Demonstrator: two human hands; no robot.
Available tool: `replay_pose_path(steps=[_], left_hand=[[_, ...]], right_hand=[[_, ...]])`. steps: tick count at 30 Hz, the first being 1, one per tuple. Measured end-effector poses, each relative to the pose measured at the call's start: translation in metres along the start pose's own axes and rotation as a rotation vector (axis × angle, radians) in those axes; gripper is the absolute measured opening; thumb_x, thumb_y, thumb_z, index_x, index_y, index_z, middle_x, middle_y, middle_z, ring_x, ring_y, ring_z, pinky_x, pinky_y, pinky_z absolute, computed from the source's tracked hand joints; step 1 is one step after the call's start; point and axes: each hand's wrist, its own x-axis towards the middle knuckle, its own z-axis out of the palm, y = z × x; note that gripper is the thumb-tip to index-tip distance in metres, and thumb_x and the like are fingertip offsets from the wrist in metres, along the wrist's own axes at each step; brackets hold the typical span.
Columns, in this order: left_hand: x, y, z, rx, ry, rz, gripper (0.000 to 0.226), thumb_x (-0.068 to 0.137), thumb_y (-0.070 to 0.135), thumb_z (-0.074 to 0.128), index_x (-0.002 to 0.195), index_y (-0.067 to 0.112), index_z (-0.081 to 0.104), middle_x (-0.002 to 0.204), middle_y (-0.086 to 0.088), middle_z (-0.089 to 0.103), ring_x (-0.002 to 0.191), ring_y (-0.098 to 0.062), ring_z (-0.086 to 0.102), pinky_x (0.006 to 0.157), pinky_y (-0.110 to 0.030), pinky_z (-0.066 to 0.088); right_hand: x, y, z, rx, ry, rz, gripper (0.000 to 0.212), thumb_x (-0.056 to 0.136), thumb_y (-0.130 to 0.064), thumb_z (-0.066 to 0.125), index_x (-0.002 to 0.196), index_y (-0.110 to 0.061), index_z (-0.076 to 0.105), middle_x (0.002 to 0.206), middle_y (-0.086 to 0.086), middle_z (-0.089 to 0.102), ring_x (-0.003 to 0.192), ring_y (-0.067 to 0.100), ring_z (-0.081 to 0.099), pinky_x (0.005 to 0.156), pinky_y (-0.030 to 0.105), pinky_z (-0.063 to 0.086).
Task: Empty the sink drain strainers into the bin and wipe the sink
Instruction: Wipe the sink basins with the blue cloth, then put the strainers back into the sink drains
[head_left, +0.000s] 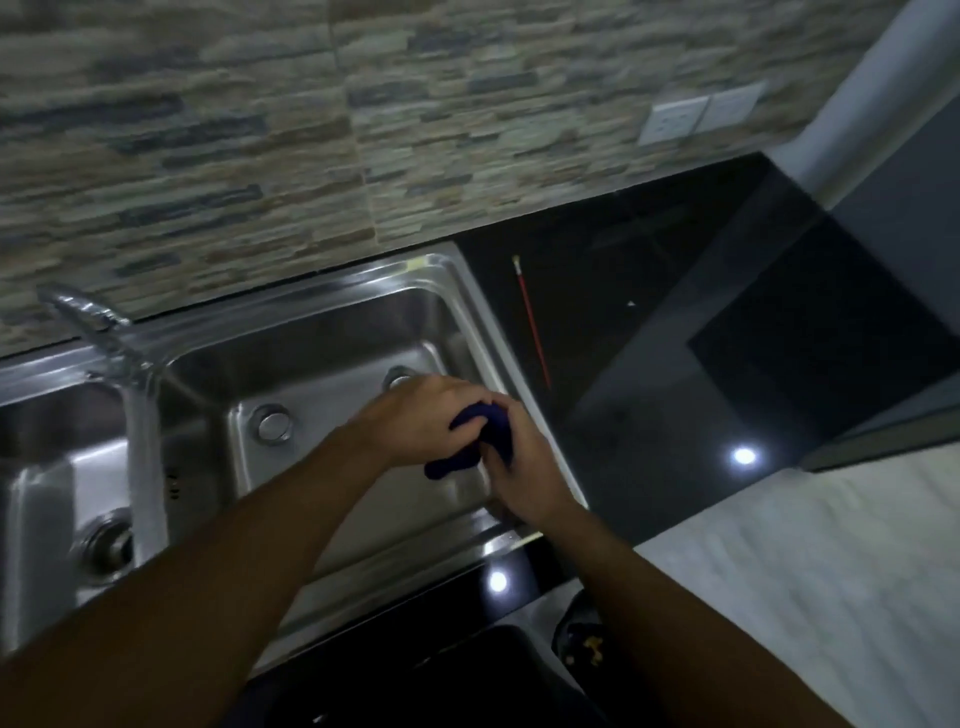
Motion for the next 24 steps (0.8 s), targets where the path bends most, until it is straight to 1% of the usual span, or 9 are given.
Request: replay_pose_path(steps=[2, 4, 10, 14, 15, 17, 20, 22, 24], left_hand=[[0.021, 0.005, -0.008, 0.021, -0.043, -0.003, 0.028, 0.093, 0.044, 0.039, 0.117, 0.043, 0.053, 0.102, 0.012, 0.071, 0.083, -0.005, 0.059, 0.077, -0.036, 0.056], [0.039, 0.008, -0.01, 0.026, -0.049, 0.023, 0.027, 0.098, 0.039, 0.046, 0.124, 0.039, 0.055, 0.103, 0.005, 0.073, 0.084, -0.008, 0.063, 0.076, -0.03, 0.055], [0.082, 0.039, 0.012, 0.084, 0.012, 0.04, 0.043, 0.103, 0.03, 0.051, 0.145, 0.022, 0.052, 0.119, -0.008, 0.073, 0.102, -0.027, 0.071, 0.091, -0.039, 0.055], [0.093, 0.075, 0.05, 0.064, 0.355, 0.1, 0.038, 0.091, 0.014, 0.068, 0.128, 0.005, 0.067, 0.115, -0.012, 0.075, 0.091, -0.029, 0.076, 0.075, -0.042, 0.063], [0.095, 0.082, 0.062, 0.08, 0.385, 0.122, 0.038, 0.089, 0.015, 0.071, 0.125, 0.004, 0.068, 0.117, -0.012, 0.075, 0.096, -0.028, 0.076, 0.079, -0.043, 0.063], [0.095, 0.092, 0.087, 0.059, 0.236, 0.065, 0.044, 0.092, 0.027, 0.069, 0.132, 0.009, 0.064, 0.125, -0.012, 0.071, 0.111, -0.029, 0.07, 0.092, -0.043, 0.059], [0.085, 0.098, 0.127, 0.119, -0.132, -0.09, 0.062, 0.097, 0.054, 0.049, 0.145, 0.015, 0.047, 0.124, -0.01, 0.068, 0.111, -0.03, 0.064, 0.092, -0.04, 0.052], [0.078, 0.101, 0.142, 0.081, -0.097, -0.098, 0.058, 0.097, 0.05, 0.048, 0.14, 0.01, 0.052, 0.115, -0.011, 0.07, 0.102, -0.031, 0.065, 0.088, -0.04, 0.052], [0.078, 0.102, 0.151, 0.086, 0.024, -0.057, 0.049, 0.097, 0.038, 0.05, 0.134, 0.007, 0.058, 0.112, -0.012, 0.069, 0.1, -0.031, 0.065, 0.09, -0.041, 0.052]], right_hand=[[0.007, 0.013, -0.032, -0.052, 0.026, -0.045, 0.055, 0.093, -0.002, 0.06, 0.145, -0.011, 0.042, 0.137, 0.002, 0.056, 0.123, 0.011, 0.057, 0.106, 0.026, 0.044], [0.013, 0.026, -0.066, -0.14, 0.035, -0.041, 0.055, 0.092, 0.001, 0.057, 0.145, -0.009, 0.044, 0.137, 0.005, 0.058, 0.122, 0.016, 0.059, 0.107, 0.03, 0.045], [0.037, 0.049, -0.157, -0.439, 0.043, -0.231, 0.045, 0.077, 0.01, 0.067, 0.119, -0.005, 0.07, 0.115, 0.013, 0.071, 0.105, 0.029, 0.068, 0.096, 0.041, 0.052], [0.042, 0.062, -0.191, -0.544, 0.241, -0.253, 0.04, 0.088, -0.007, 0.049, 0.121, -0.006, 0.071, 0.133, 0.014, 0.065, 0.124, 0.032, 0.061, 0.107, 0.044, 0.046], [0.037, 0.069, -0.195, -0.561, 0.249, -0.258, 0.038, 0.089, -0.008, 0.05, 0.122, -0.005, 0.071, 0.136, 0.016, 0.062, 0.129, 0.033, 0.057, 0.11, 0.045, 0.043], [0.018, 0.087, -0.197, -0.612, 0.169, -0.233, 0.038, 0.085, 0.002, 0.064, 0.122, -0.003, 0.069, 0.143, 0.02, 0.055, 0.137, 0.037, 0.048, 0.112, 0.052, 0.04], [-0.024, 0.117, -0.189, -0.664, -0.138, -0.008, 0.063, 0.077, 0.002, 0.073, 0.138, -0.005, 0.057, 0.157, 0.022, 0.034, 0.15, 0.037, 0.026, 0.118, 0.059, 0.03], [-0.046, 0.131, -0.178, -0.624, -0.22, 0.119, 0.083, 0.078, -0.012, 0.07, 0.154, -0.01, 0.035, 0.166, 0.013, 0.016, 0.156, 0.028, 0.006, 0.124, 0.054, 0.016], [-0.051, 0.136, -0.164, -0.593, -0.164, 0.134, 0.089, 0.081, -0.024, 0.063, 0.159, -0.013, 0.021, 0.168, 0.006, 0.008, 0.156, 0.02, -0.004, 0.127, 0.049, 0.005]])
